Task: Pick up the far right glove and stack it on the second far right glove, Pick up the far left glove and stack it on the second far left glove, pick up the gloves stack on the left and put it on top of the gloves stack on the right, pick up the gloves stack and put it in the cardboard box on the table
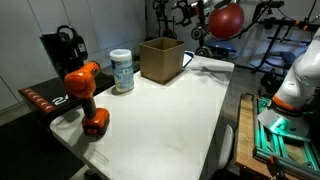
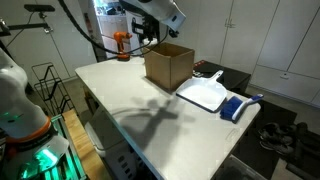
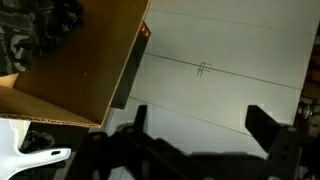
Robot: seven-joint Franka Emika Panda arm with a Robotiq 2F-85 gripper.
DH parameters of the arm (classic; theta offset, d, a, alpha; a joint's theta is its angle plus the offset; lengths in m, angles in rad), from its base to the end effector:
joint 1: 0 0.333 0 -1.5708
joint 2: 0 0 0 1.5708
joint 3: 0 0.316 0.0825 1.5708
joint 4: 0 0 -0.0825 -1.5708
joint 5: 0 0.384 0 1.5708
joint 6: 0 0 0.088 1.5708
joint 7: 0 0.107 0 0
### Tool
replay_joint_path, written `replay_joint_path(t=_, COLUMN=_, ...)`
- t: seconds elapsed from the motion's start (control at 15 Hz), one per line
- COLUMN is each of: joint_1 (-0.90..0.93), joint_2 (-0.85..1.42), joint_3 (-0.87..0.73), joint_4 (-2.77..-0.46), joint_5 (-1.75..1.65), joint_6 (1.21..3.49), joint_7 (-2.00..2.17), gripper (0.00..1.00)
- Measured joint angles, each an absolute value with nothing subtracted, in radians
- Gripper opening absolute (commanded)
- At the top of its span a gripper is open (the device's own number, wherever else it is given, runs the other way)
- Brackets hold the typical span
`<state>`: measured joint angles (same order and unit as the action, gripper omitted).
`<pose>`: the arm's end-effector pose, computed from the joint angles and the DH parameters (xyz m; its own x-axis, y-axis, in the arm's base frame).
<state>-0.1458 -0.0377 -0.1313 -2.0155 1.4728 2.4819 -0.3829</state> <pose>0.5596 -0.1642 0.5210 0.4814 -0.8581 0.1786 -0.2425 -0.3262 -0.9137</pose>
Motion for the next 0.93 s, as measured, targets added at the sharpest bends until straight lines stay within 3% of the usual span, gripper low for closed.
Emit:
replay_joint_path(t=0.33, joint_1=-0.143, joint_2=-0.127, joint_3=-0.113, joint_4=-2.037, joint_5=1.103, joint_6=2.467, joint_7=-0.195, gripper=1.0)
replay_joint_path(t=0.93, joint_1=-0.166, joint_2=-0.268, joint_3=-0.113, joint_4=-2.051, joint_5=0.494, joint_6=2.115, joint_7=-0.012, gripper=1.0)
